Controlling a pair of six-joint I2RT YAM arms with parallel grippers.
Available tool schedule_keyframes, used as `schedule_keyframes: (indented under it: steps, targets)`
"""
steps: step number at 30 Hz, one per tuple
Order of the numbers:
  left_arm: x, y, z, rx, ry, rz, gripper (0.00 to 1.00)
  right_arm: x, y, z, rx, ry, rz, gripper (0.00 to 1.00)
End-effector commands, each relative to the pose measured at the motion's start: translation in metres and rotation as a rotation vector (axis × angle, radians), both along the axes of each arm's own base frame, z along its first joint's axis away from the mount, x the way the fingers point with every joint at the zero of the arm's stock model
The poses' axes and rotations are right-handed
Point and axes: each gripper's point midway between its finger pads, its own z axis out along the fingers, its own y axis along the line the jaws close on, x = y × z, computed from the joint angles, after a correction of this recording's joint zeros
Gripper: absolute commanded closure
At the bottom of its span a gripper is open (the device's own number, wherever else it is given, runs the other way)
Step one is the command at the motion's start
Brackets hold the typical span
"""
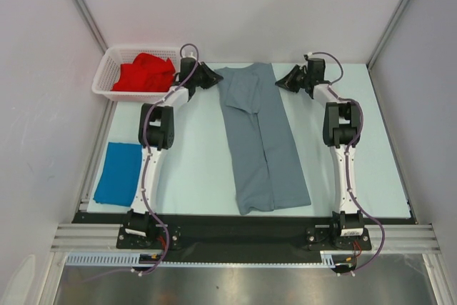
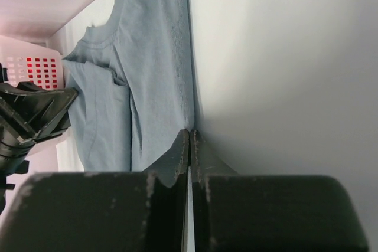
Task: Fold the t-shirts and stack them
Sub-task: Fold the tshirt
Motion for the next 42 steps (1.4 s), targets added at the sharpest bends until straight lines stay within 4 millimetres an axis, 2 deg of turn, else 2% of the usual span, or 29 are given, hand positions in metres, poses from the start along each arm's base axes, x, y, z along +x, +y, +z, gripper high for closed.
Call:
schedule_keyframes:
  steps: [1, 2, 6, 8, 9, 11, 12, 13, 15, 19, 21, 22, 23, 24, 25, 26, 27, 28, 29, 30, 31, 32, 33, 34, 35, 37, 38, 39, 42]
  targets:
    - [0.013, -0.005, 0.019, -0.051, -0.061, -0.010, 0.79, -0.005, -0.028, -0.029, -0.055, 0.068, -0.083, 1.00]
    - [0.013, -0.007, 0.020, -0.052, -0.065, -0.013, 0.79, -0.004, -0.032, -0.019, -0.069, 0.047, -0.091, 1.00]
    - [0.011, -0.019, 0.019, -0.032, -0.066, -0.030, 0.76, -0.016, -0.049, -0.024, -0.114, 0.052, -0.154, 1.00]
    - [0.008, -0.023, 0.021, -0.009, -0.059, -0.033, 0.63, -0.019, -0.055, -0.018, -0.145, 0.047, -0.182, 1.00]
    - [0.007, -0.026, 0.027, 0.012, -0.073, -0.045, 0.53, -0.022, -0.069, -0.023, -0.155, 0.059, -0.199, 1.00]
    - [0.003, -0.024, 0.033, 0.044, -0.065, -0.048, 0.47, -0.022, -0.079, -0.021, -0.177, 0.045, -0.192, 1.00]
    - [0.002, -0.023, 0.038, 0.060, -0.077, -0.056, 0.45, -0.023, -0.081, -0.026, -0.182, 0.060, -0.186, 0.91]
    - [0.001, -0.023, 0.056, 0.061, -0.098, -0.061, 0.42, -0.016, -0.082, -0.013, -0.175, 0.038, -0.174, 0.85]
    - [-0.003, -0.022, 0.070, 0.070, -0.098, -0.074, 0.40, -0.017, -0.090, -0.019, -0.167, 0.085, -0.171, 0.74]
    - [-0.020, -0.022, 0.111, 0.045, -0.103, -0.116, 0.39, 0.001, -0.105, 0.017, -0.191, 0.053, -0.154, 0.57]
    - [-0.041, -0.028, 0.134, 0.062, -0.113, -0.159, 0.39, -0.010, -0.108, 0.021, -0.211, 0.103, -0.136, 0.53]
    - [-0.051, -0.030, 0.143, 0.071, -0.120, -0.175, 0.39, -0.013, -0.108, 0.040, -0.229, 0.082, -0.126, 0.53]
    - [-0.066, -0.030, 0.124, 0.091, -0.066, -0.188, 0.40, -0.025, -0.105, 0.038, -0.236, 0.115, -0.119, 0.53]
    - [-0.082, -0.034, 0.151, 0.105, -0.108, -0.214, 0.41, -0.032, -0.097, 0.042, -0.243, 0.120, -0.107, 0.52]
    - [-0.095, -0.037, 0.151, 0.116, -0.096, -0.229, 0.42, -0.038, -0.092, 0.073, -0.254, 0.075, -0.105, 0.52]
    - [-0.117, -0.037, 0.125, 0.134, -0.027, -0.251, 0.43, -0.052, -0.087, 0.063, -0.262, 0.108, -0.096, 0.53]
    - [-0.136, -0.044, 0.150, 0.147, -0.072, -0.279, 0.44, -0.058, -0.081, 0.068, -0.278, 0.109, -0.092, 0.53]
    - [-0.151, -0.044, 0.144, 0.164, -0.047, -0.294, 0.44, -0.066, -0.070, 0.077, -0.290, 0.099, -0.070, 0.53]
    - [-0.174, -0.041, 0.126, 0.187, 0.005, -0.307, 0.45, -0.075, -0.069, 0.093, -0.301, 0.089, -0.069, 0.53]
    - [-0.191, -0.047, 0.126, 0.199, 0.003, -0.329, 0.46, -0.088, -0.053, 0.090, -0.314, 0.102, -0.033, 0.53]
    - [-0.208, -0.048, 0.151, 0.190, -0.048, -0.336, 0.46, -0.097, -0.038, 0.093, -0.327, 0.104, -0.005, 0.54]
    - [-0.231, -0.046, 0.128, 0.200, 0.009, -0.355, 0.47, -0.105, -0.034, 0.107, -0.337, 0.089, 0.000, 0.55]
    - [-0.248, -0.053, 0.127, 0.197, 0.021, -0.377, 0.48, -0.115, -0.027, 0.100, -0.341, 0.107, 0.017, 0.57]
    - [-0.265, -0.055, 0.140, 0.186, 0.005, -0.393, 0.48, -0.123, -0.013, 0.102, -0.341, 0.104, 0.042, 0.58]
    - [-0.286, -0.054, 0.120, 0.195, 0.063, -0.408, 0.48, -0.126, -0.005, 0.107, -0.327, 0.087, 0.051, 0.60]
    - [-0.317, -0.062, 0.123, 0.202, 0.061, -0.436, 0.50, -0.139, 0.014, 0.111, -0.284, 0.087, 0.093, 0.68]
    - [-0.335, -0.059, 0.107, 0.211, 0.102, -0.444, 0.50, -0.145, 0.029, 0.111, -0.268, 0.085, 0.124, 0.72]
    - [-0.351, -0.066, 0.103, 0.202, 0.117, -0.460, 0.51, -0.150, 0.039, 0.111, -0.244, 0.091, 0.153, 0.80]
    - [-0.383, -0.067, 0.093, 0.182, 0.151, -0.459, 0.51, -0.159, 0.071, 0.111, -0.222, 0.093, 0.212, 0.89]
